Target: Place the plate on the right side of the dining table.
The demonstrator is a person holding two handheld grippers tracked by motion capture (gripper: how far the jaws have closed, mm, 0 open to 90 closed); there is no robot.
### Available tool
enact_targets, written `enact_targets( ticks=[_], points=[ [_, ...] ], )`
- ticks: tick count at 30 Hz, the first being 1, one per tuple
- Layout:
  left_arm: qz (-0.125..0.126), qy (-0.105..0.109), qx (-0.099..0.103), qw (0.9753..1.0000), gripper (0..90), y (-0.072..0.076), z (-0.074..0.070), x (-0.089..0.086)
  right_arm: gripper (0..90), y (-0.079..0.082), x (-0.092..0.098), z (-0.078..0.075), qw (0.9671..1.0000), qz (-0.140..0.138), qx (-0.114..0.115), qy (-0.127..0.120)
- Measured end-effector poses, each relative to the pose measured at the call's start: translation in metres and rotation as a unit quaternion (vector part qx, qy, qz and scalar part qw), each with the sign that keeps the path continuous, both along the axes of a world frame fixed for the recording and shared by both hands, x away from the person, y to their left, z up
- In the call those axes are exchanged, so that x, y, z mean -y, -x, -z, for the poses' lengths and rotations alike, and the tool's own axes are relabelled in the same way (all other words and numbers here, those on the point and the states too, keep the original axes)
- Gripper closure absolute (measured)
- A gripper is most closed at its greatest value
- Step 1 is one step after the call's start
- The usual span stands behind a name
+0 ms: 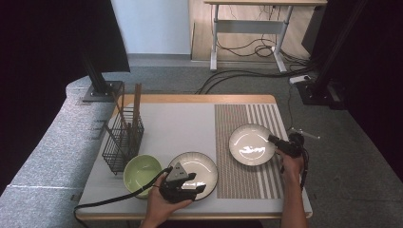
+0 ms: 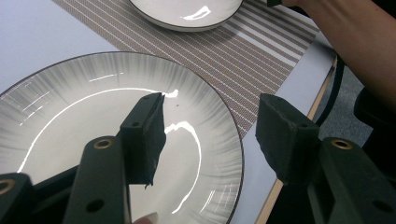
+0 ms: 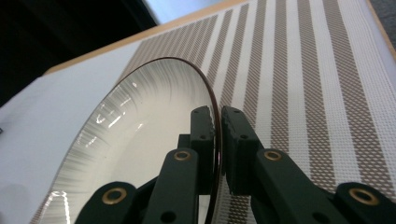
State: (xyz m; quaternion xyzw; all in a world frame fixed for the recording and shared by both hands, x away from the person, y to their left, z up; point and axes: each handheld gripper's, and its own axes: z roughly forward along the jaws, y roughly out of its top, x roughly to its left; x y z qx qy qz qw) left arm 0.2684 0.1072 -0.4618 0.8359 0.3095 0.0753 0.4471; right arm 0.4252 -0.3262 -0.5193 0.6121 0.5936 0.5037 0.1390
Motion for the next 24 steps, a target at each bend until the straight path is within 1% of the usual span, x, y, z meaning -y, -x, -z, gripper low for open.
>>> enact_targets(
  ticks=[6,19,24],
  points=[
    [0.000,0.000,0.001,1.0000,42.4,0.000,0.000,0.000,83.8,-0.002,0.002,0.005,0.9999,0.004,-0.013,0.006],
    [0.000,0.000,0.000,1.0000,42.4,0.000,0.000,0.000,83.5,-0.002,0.004,0.011,0.9997,0.005,-0.023,0.005],
    [0.000,0.000,0.001,1.0000,42.4,0.000,0.000,0.000,83.0,-0.003,0.005,0.014,0.9995,0.006,-0.031,0.007]
  ],
)
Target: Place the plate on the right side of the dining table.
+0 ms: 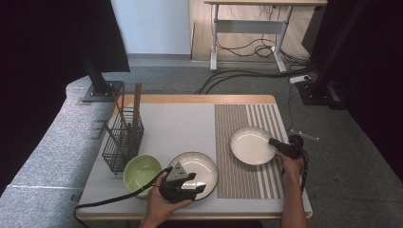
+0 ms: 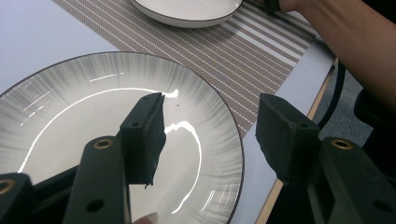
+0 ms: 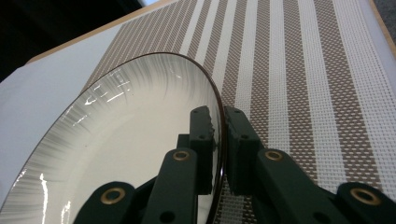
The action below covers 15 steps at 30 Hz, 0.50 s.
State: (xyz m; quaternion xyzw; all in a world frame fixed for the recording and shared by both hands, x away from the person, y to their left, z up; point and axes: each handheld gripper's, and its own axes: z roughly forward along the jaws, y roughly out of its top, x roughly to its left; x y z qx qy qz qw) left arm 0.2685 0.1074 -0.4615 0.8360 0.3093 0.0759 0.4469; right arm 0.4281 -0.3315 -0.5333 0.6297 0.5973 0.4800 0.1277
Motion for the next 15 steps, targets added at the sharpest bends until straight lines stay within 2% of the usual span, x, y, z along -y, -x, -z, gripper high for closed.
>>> enact_targets(
  ticks=[8,15],
  points=[
    [0.001,0.000,0.001,1.0000,42.4,0.0000,-0.0005,-0.0005,81.7,0.0001,0.0014,0.0026,1.0000,0.000,-0.006,0.003],
    [0.002,0.001,0.001,1.0000,42.4,-0.0006,-0.0008,-0.0008,71.2,0.0042,0.0016,-0.0054,0.9999,0.009,0.012,0.005]
  ],
)
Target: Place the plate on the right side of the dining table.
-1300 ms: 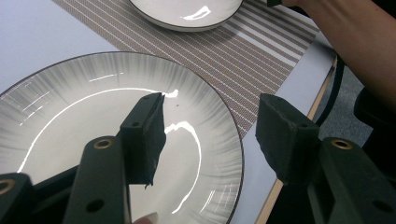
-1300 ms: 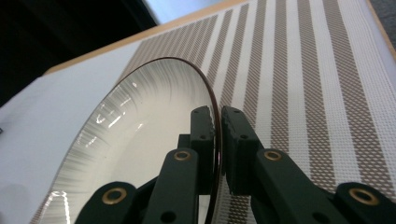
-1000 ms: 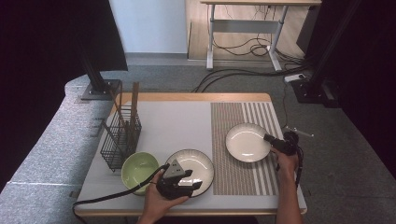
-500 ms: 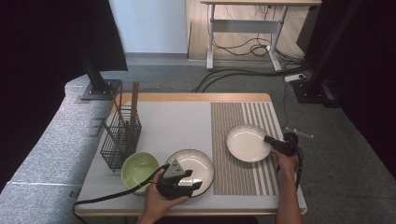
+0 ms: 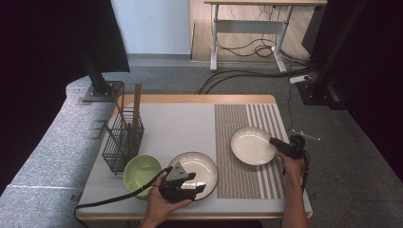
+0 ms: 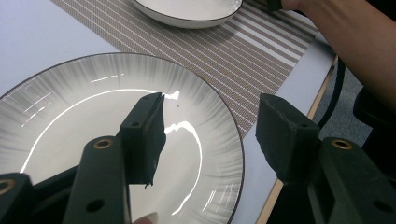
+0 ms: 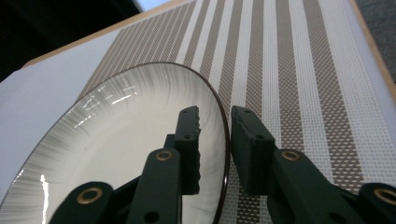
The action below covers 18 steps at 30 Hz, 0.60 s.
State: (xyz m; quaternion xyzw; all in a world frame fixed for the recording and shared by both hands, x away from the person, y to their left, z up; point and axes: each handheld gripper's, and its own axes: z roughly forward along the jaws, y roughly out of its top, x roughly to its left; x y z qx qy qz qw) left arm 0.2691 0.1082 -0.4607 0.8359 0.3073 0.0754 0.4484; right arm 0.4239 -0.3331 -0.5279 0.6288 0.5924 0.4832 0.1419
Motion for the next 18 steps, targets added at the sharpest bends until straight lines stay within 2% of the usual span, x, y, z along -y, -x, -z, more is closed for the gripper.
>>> enact_targets(
  ticks=[7,14,18],
  points=[
    [0.002,0.004,0.004,1.0000,42.3,0.001,-0.003,-0.002,60.9,0.006,-0.006,-0.013,0.9994,0.007,0.023,0.024],
    [0.004,0.010,0.011,0.9999,42.3,0.005,-0.008,-0.005,54.5,0.013,-0.027,-0.030,0.9976,-0.023,0.044,0.049],
    [0.002,0.016,0.017,0.9997,42.3,0.007,-0.013,-0.007,52.5,0.015,-0.038,-0.033,0.9964,-0.045,0.057,0.045]
  ],
)
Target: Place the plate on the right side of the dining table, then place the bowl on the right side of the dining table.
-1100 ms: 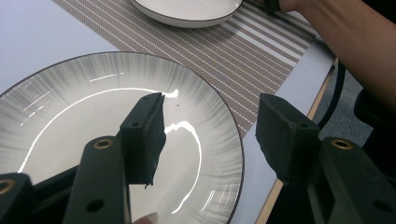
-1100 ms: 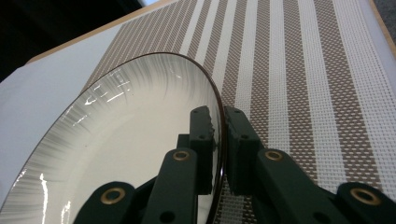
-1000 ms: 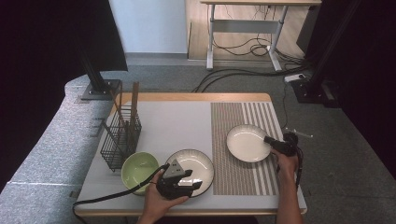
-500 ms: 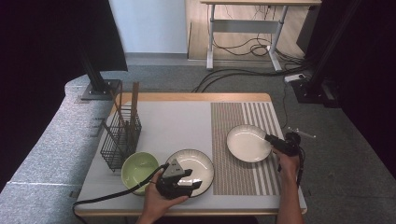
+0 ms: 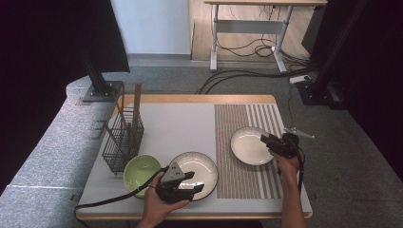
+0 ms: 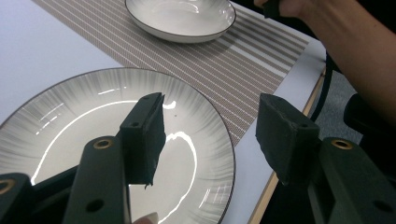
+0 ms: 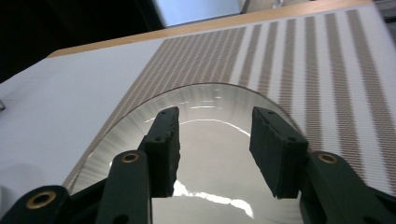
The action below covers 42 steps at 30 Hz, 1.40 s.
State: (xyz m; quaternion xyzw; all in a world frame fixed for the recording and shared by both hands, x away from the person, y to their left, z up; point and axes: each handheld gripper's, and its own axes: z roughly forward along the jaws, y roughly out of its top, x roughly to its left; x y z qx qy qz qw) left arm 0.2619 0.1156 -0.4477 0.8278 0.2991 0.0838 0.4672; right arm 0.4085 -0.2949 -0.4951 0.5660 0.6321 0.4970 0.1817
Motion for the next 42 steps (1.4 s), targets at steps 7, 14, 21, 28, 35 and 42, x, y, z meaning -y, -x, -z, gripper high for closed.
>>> enact_targets(
  ticks=[7,14,21,28,35,42],
  points=[
    [-0.001,0.009,0.008,0.9999,42.1,0.003,-0.009,-0.006,50.0,0.002,-0.024,0.005,0.9987,-0.051,-0.004,0.001],
    [0.005,0.019,0.013,0.9997,41.8,0.009,-0.019,-0.012,47.2,0.010,-0.043,0.004,0.9954,-0.095,-0.002,0.015],
    [0.004,0.013,0.018,0.9997,41.5,0.010,-0.028,-0.022,46.4,0.019,-0.062,0.003,0.9907,-0.130,0.006,0.038],
    [-0.010,0.026,0.016,0.9995,41.4,0.006,-0.031,-0.035,45.8,0.021,-0.072,0.004,0.9878,-0.148,0.006,0.047],
    [-0.019,0.033,0.019,0.9991,41.1,0.006,-0.035,-0.045,46.1,0.023,-0.076,0.003,0.9868,-0.156,0.007,0.040],
    [-0.031,0.039,0.019,0.9986,41.1,0.004,-0.038,-0.055,46.1,0.026,-0.080,-0.001,0.9852,-0.165,0.013,0.043]
  ],
)
